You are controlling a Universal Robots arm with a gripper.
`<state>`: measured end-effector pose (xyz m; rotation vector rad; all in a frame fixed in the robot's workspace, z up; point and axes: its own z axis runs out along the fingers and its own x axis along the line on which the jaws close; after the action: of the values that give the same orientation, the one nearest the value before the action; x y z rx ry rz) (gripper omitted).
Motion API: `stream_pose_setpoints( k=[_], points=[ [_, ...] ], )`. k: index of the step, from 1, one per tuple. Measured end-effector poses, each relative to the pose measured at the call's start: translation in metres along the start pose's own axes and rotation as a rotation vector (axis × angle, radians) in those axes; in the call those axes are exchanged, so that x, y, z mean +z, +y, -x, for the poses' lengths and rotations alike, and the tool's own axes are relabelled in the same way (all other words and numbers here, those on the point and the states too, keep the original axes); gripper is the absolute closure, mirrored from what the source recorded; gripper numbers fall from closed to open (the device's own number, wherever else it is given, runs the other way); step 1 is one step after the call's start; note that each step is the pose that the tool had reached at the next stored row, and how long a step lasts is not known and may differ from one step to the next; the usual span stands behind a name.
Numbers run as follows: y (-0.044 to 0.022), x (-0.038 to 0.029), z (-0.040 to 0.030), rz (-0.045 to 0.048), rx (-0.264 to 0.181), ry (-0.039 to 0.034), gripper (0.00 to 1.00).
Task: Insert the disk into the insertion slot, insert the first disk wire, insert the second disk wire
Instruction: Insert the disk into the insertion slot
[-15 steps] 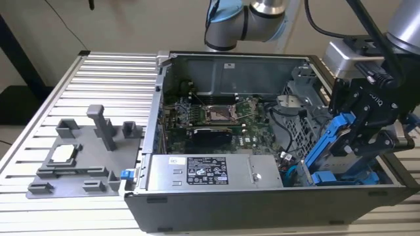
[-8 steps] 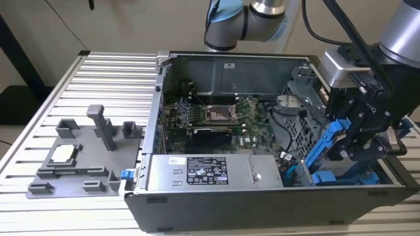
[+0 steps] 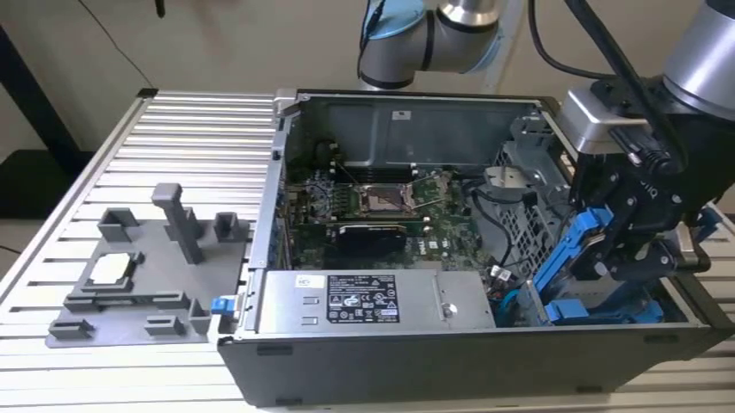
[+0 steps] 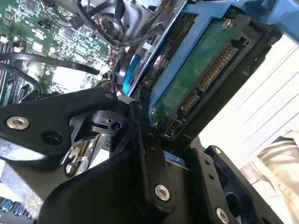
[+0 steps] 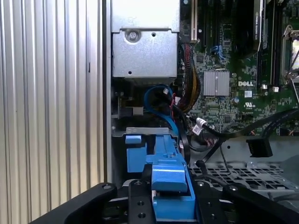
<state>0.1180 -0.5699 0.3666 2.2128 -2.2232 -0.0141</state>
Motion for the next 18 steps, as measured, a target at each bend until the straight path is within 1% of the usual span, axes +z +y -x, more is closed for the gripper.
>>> stream_pose_setpoints(
  k=[1,2,4,6,8,12,13,14,15,18],
  points=[
    [0.0,0.0001,0.0,-0.0001,0.0,-0.0013,0.66],
    [0.0,0.0002,0.0,-0.0001,0.0,-0.0027,0.59],
    [0.0,0.0001,0.0,-0.0001,0.0,-0.0046,0.59],
    [0.0,-0.0012,0.0,-0.0001,0.0,-0.0047,0.59],
    [0.0,-0.007,0.0,-0.0001,0.0,-0.0048,0.59],
    [0.0002,-0.0224,0.0003,-0.0002,0.0,-0.0048,0.59],
    [0.0002,-0.0244,0.0004,-0.0014,0.0,-0.0048,0.59],
    [0.0002,-0.0247,0.0004,-0.0052,0.0,-0.0049,0.59],
    [0.0002,-0.0245,0.0004,-0.0168,0.0,-0.0057,0.59],
    [0.0002,-0.0247,0.0004,-0.0695,-0.001,-0.0065,0.59]
  ],
)
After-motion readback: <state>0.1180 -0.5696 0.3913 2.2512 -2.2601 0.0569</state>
